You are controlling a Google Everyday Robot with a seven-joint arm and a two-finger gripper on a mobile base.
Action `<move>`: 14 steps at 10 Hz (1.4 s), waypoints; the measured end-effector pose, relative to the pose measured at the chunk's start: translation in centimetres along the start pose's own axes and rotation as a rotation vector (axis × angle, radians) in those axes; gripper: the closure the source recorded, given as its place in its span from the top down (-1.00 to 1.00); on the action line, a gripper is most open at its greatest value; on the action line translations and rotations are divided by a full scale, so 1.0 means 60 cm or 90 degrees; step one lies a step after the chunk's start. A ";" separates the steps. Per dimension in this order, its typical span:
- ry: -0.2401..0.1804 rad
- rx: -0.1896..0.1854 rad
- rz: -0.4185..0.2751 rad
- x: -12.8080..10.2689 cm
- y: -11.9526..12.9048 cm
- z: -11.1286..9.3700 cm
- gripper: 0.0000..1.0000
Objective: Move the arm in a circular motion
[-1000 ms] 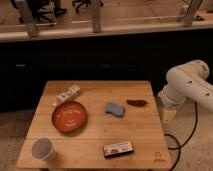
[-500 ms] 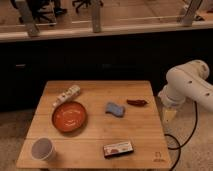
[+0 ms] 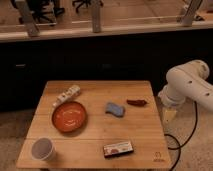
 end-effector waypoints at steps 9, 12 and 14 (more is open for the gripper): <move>0.016 0.005 -0.048 -0.078 -0.050 0.010 0.60; 0.019 0.005 -0.072 -0.117 -0.049 0.011 0.60; 0.021 0.008 -0.091 -0.157 -0.039 0.011 0.60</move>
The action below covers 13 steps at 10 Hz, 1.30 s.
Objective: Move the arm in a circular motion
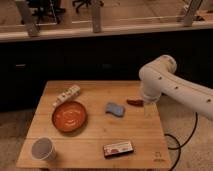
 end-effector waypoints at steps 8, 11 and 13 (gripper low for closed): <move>0.008 0.008 -0.039 -0.060 -0.003 0.008 0.60; 0.011 0.012 -0.052 -0.082 -0.013 0.015 0.60; 0.012 0.016 -0.057 -0.094 -0.022 0.019 0.60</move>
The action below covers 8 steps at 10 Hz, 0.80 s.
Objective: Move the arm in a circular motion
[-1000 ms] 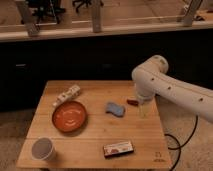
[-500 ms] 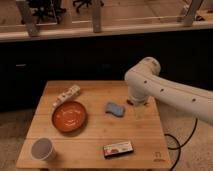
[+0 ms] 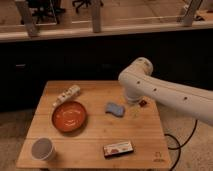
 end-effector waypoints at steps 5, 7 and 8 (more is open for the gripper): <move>-0.001 0.003 -0.028 -0.018 -0.010 0.004 0.60; 0.000 0.004 -0.035 -0.022 -0.012 0.005 0.60; 0.002 0.002 -0.040 -0.017 -0.011 0.007 0.60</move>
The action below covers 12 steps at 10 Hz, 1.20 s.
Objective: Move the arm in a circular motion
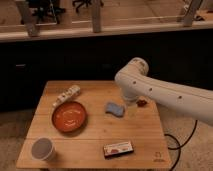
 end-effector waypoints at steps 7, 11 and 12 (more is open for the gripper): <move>-0.004 0.009 -0.070 -0.029 -0.018 0.009 0.60; -0.005 0.013 -0.101 -0.036 -0.028 0.016 0.60; -0.007 0.016 -0.113 -0.041 -0.030 0.015 0.60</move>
